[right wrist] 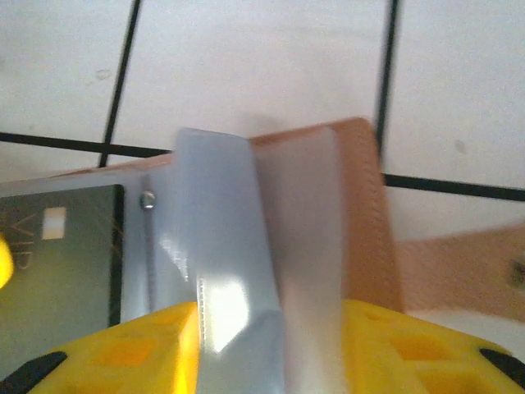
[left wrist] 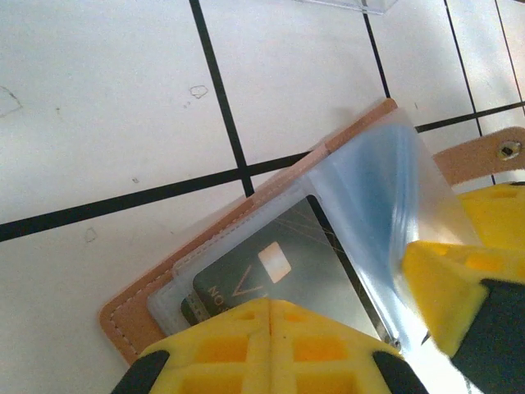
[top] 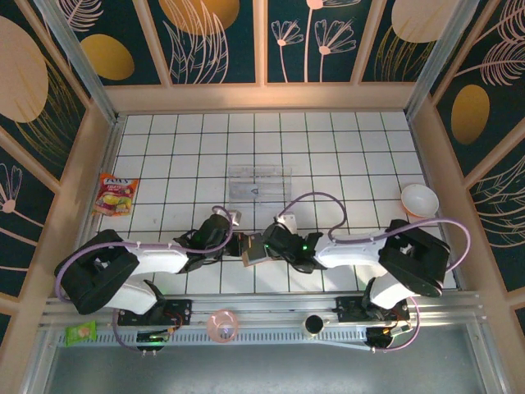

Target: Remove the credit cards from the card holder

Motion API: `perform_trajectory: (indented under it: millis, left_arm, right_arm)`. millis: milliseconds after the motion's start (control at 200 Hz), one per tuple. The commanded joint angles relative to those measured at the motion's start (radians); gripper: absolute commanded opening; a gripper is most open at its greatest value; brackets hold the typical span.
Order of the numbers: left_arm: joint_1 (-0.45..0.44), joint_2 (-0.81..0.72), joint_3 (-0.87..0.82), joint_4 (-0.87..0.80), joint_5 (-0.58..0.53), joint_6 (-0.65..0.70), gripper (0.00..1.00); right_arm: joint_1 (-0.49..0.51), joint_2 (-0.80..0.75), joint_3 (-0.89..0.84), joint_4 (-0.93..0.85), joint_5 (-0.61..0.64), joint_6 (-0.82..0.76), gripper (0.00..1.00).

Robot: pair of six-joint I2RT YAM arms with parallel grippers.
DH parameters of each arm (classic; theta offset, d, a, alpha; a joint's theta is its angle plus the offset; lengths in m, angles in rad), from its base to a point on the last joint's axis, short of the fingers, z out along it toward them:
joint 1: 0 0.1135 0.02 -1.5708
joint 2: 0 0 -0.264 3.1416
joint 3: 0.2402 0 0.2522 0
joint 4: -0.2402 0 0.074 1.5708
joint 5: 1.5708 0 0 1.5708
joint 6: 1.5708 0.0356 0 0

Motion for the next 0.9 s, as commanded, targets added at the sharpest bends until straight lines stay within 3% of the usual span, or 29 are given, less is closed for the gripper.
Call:
perform_trajectory:
  millis: [0, 260, 420, 611, 791, 896]
  left_arm:
    - [-0.001, 0.017, -0.003, -0.076, -0.041, 0.035, 0.00]
    - [-0.001, 0.023, 0.045, -0.094, -0.037, 0.069, 0.00]
    - [-0.002, 0.010, 0.068, -0.112, -0.027, 0.081, 0.00]
    - [-0.001, 0.011, 0.085, -0.126, -0.029, 0.088, 0.00]
    - [-0.001, 0.015, 0.097, -0.137, -0.039, 0.098, 0.00]
    - [-0.001, 0.026, 0.109, -0.138, -0.044, 0.106, 0.00]
  right_arm:
    - [-0.028, -0.063, -0.054, -0.160, 0.111, 0.065, 0.47]
    - [-0.065, -0.303, -0.073, -0.243, 0.138, 0.019, 0.46]
    - [-0.080, -0.435, -0.031, -0.085, -0.146, -0.209, 0.35]
    - [-0.089, -0.285, 0.027, 0.067, -0.448, -0.268, 0.17]
    - [-0.146, -0.142, -0.002, 0.111, -0.445, -0.191, 0.00]
    - [-0.185, -0.111, -0.058, 0.124, -0.428, -0.131, 0.00]
